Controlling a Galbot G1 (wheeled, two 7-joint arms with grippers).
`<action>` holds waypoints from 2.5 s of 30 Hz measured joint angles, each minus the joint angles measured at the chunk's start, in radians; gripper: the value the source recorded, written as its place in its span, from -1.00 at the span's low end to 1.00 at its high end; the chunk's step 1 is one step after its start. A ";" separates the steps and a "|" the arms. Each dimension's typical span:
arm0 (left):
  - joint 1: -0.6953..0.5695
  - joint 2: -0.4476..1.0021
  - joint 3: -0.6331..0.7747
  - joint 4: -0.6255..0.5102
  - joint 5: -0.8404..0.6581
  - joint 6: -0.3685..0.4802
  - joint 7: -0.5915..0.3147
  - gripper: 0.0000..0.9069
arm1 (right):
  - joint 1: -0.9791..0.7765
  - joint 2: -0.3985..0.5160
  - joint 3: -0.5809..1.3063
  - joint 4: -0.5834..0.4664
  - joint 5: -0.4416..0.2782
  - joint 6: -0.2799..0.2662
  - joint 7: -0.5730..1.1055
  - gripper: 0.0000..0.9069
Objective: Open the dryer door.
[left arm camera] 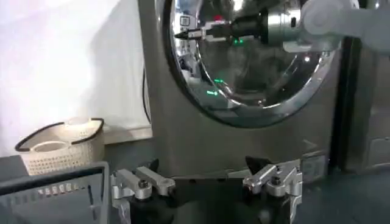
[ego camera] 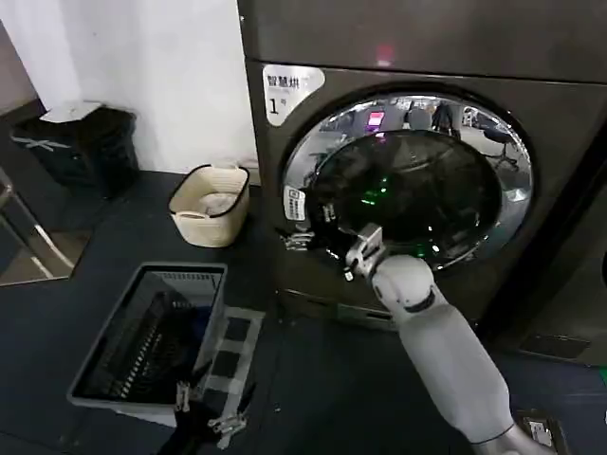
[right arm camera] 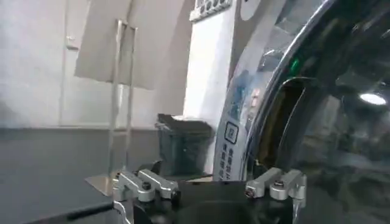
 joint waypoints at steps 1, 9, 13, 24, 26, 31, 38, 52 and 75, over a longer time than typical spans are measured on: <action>-0.005 0.003 -0.005 0.001 -0.017 0.012 0.008 1.00 | -0.004 -0.007 0.005 0.004 0.005 0.002 -0.022 1.00; -0.082 0.048 -0.049 0.026 -0.168 0.103 0.028 1.00 | -0.052 -0.072 0.041 0.059 0.032 0.006 -0.213 1.00; -0.148 0.083 -0.053 0.046 -0.238 0.139 0.011 1.00 | -0.087 -0.096 0.055 0.094 0.031 0.004 -0.281 1.00; -0.316 0.234 -0.027 0.148 -0.408 0.163 -0.024 1.00 | -0.225 -0.175 0.129 0.223 0.033 0.017 -0.443 1.00; -0.347 0.267 -0.015 0.169 -0.452 0.166 -0.031 1.00 | -0.252 -0.190 0.146 0.250 0.037 0.027 -0.476 1.00; -0.428 0.340 0.024 0.215 -0.566 0.169 -0.035 1.00 | -0.317 -0.227 0.196 0.317 0.067 0.033 -0.531 1.00; -0.544 0.431 0.099 0.264 -0.672 0.166 -0.026 1.00 | -0.414 -0.278 0.284 0.392 0.120 0.040 -0.598 1.00; -0.866 0.634 0.398 0.382 -0.811 0.147 0.015 1.00 | -0.601 -0.333 0.472 0.491 0.158 0.079 -0.677 1.00; -1.325 0.491 0.900 0.577 -0.826 0.119 0.080 1.00 | -0.881 -0.235 1.172 0.327 0.154 0.179 -0.703 1.00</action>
